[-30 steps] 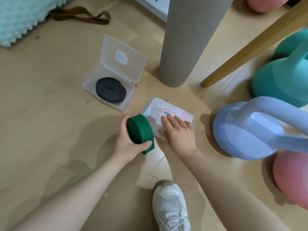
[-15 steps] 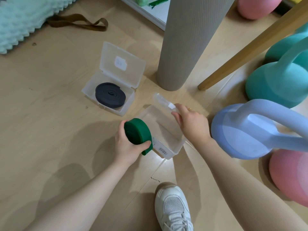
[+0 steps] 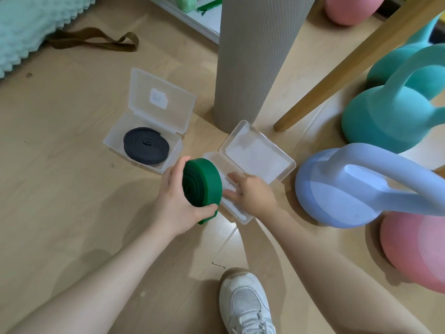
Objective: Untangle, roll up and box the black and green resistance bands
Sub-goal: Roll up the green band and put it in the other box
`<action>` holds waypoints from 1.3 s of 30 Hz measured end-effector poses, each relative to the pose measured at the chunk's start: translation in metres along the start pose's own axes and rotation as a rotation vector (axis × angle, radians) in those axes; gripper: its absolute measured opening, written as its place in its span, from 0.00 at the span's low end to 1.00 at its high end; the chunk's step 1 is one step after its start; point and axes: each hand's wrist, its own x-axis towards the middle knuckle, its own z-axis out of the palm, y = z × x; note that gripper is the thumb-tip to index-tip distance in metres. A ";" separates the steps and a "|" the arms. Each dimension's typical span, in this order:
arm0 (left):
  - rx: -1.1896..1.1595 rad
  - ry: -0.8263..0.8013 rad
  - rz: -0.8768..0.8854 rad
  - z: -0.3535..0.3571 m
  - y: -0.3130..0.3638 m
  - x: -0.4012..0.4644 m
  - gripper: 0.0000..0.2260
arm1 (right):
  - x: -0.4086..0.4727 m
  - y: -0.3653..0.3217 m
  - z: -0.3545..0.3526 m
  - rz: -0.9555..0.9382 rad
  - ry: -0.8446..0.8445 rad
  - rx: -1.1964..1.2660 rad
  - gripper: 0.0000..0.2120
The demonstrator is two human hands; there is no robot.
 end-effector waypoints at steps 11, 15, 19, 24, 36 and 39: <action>0.027 0.000 -0.015 -0.022 -0.018 -0.005 0.44 | -0.046 0.015 0.059 -0.127 -0.278 -0.144 0.17; 0.126 -0.115 0.039 -0.001 -0.017 -0.002 0.46 | -0.052 0.013 0.048 0.057 -0.023 0.251 0.17; 0.340 -0.259 0.113 0.032 -0.011 0.005 0.48 | -0.052 0.006 0.023 0.370 0.224 0.923 0.14; 0.551 -0.390 0.229 0.063 -0.010 0.013 0.48 | -0.049 0.015 0.028 0.443 0.211 0.867 0.12; 0.518 -0.518 0.227 0.049 -0.027 0.021 0.31 | -0.032 0.012 0.045 0.559 0.268 0.698 0.07; 0.561 -0.507 0.296 0.047 -0.029 0.020 0.27 | -0.031 0.010 0.051 0.605 0.298 0.780 0.06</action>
